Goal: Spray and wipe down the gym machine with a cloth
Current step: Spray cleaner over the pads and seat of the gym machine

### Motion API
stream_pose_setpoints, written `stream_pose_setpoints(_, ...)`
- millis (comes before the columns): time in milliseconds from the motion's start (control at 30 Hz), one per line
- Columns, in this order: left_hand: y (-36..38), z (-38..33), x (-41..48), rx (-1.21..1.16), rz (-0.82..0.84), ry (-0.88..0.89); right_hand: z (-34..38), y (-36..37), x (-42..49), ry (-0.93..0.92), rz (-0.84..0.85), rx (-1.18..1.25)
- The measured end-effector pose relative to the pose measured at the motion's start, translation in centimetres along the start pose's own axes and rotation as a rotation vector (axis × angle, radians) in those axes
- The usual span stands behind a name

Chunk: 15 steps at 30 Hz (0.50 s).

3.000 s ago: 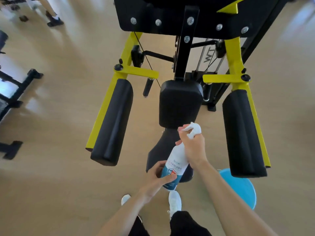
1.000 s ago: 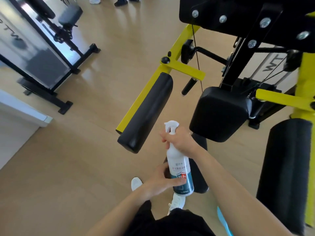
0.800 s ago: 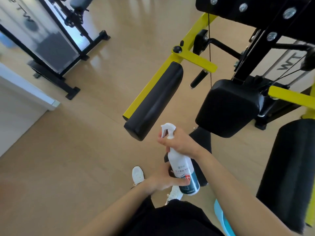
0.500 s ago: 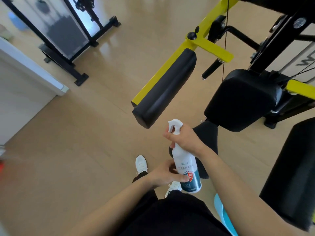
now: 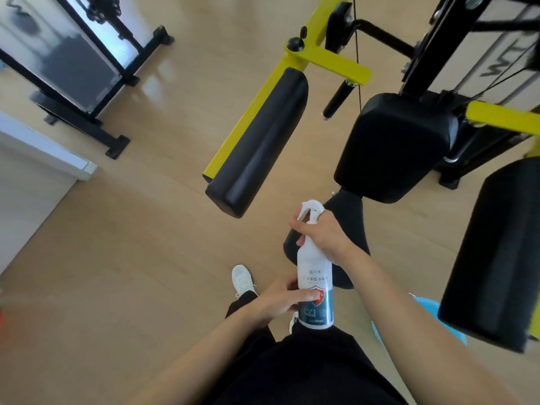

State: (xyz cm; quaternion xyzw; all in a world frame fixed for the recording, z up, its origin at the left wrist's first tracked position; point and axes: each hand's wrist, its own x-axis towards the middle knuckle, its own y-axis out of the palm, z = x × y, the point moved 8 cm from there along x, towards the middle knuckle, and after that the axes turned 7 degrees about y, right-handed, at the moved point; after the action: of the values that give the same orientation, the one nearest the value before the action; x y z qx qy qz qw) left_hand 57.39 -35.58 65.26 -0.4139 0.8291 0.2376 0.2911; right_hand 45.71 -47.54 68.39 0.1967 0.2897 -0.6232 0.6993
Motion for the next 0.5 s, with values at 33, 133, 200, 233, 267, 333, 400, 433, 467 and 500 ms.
stream_pose_setpoints(33, 0.0, 0.5, 0.3, -0.005, 0.003, -0.019, -1.6, -1.0, 0.5, 0.065, -0.057, 0.094)
stream_pose_setpoints(133, -0.4, 2.1, 1.5, -0.082, -0.032, -0.127, -8.4, -3.5, 1.4, 0.354, -0.273, 0.373)
stream_pose_setpoints(200, -0.9, 2.8, 2.3, -0.073, -0.078, -0.205, -12.6, -4.1, 1.7, 0.489, -0.35, 0.533)
stream_pose_setpoints(233, -1.2, 3.1, 2.8, -0.034, -0.094, -0.227, -14.3, -4.2, 1.8, 0.529, -0.367, 0.601)
stream_pose_setpoints(267, -1.5, 3.3, 3.4, 0.001, -0.106, -0.244, -15.6, -4.2, 1.8, 0.555, -0.385, 0.668)
stream_pose_setpoints(333, -2.1, 3.6, 4.7, 0.071, -0.115, -0.259, -17.6, -4.4, 1.7, 0.59, -0.453, 0.781)
stream_pose_setpoints(400, -2.2, 3.7, 5.8, 0.124, -0.101, -0.28, -19.0, -4.7, 1.5, 0.623, -0.55, 0.889)
stream_pose_setpoints(433, -2.2, 3.8, 6.5, 0.15, -0.086, -0.288, -19.5, -4.9, 1.3, 0.643, -0.596, 0.924)
stream_pose_setpoints(467, -2.2, 3.8, 7.0, 0.172, -0.076, -0.294, -19.9, -5.2, 1.1, 0.659, -0.639, 0.948)
stream_pose_setpoints(500, -2.3, 3.9, 7.6, 0.189, -0.067, -0.295, -20.3, -5.5, 1.1, 0.662, -0.667, 0.97)
